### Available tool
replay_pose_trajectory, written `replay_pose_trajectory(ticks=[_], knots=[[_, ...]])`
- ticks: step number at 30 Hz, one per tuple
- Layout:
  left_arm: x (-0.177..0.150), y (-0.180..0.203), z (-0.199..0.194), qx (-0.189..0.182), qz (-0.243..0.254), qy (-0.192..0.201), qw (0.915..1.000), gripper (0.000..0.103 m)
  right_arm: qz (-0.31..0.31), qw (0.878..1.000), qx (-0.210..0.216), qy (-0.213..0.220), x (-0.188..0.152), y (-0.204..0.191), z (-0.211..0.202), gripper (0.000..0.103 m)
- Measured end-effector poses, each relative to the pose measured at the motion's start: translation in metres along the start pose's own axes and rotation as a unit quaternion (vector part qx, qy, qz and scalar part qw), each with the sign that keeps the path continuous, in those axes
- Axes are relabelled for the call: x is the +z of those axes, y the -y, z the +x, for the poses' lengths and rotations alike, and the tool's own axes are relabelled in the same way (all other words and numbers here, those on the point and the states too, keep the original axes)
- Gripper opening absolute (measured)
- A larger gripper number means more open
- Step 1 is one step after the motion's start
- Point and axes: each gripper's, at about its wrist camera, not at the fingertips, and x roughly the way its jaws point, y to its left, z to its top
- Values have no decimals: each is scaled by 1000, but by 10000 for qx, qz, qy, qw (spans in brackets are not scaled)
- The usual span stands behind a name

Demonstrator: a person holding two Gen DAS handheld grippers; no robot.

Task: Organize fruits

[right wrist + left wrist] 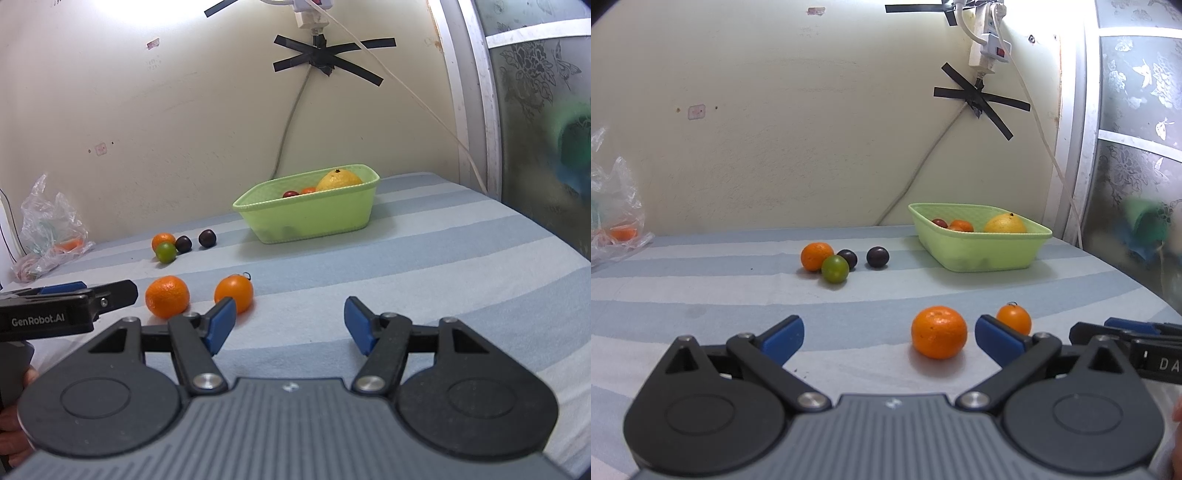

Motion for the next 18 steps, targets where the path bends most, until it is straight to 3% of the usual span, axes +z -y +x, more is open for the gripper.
replay_pose_trajectory(ticks=[18], knots=[[-6, -22, -11, 414, -411, -195, 9981, 103, -31, 9998, 192, 102, 2, 8, -3, 67]])
